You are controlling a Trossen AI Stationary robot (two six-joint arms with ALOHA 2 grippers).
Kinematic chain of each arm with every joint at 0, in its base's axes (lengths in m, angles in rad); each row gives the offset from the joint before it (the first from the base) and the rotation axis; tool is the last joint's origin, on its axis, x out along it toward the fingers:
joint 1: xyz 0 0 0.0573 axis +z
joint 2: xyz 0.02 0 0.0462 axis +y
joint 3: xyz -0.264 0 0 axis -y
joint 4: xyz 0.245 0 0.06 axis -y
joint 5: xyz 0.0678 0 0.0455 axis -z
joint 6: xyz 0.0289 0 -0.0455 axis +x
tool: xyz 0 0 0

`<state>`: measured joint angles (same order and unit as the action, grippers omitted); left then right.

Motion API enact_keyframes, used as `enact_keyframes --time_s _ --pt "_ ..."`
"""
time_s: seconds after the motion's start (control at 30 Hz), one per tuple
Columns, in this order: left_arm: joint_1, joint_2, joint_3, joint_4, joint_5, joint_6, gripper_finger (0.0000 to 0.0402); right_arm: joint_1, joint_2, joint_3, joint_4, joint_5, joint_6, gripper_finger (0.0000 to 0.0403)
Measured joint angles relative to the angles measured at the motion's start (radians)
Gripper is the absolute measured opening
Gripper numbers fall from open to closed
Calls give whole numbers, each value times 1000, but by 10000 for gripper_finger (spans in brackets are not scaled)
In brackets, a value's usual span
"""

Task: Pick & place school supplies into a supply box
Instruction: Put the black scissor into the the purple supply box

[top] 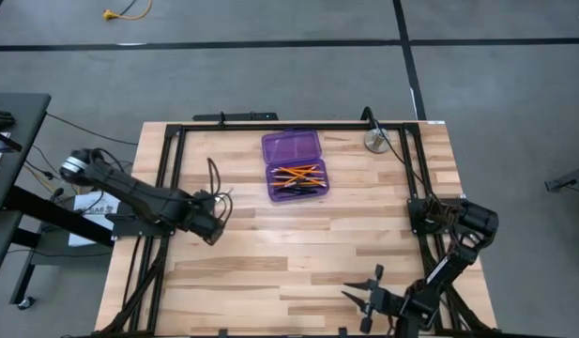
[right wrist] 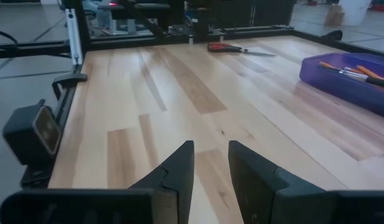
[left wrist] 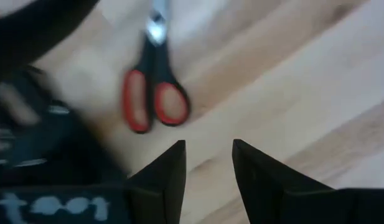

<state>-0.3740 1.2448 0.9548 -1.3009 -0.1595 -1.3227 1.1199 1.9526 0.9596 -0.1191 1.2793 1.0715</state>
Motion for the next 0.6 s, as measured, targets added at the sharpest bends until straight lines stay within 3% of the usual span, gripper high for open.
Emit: enact_keyframes --time_s 0.13,0.2,0.6 --pt "5 -65 -181 251 50 43 119 -14 0 0 0 0 -7 95" --pt "5 -75 -233 296 43 49 119 -18 0 0 -2 0 -7 95" --pt "10 -74 -305 214 11 31 119 -18 0 0 -7 -2 -8 95"
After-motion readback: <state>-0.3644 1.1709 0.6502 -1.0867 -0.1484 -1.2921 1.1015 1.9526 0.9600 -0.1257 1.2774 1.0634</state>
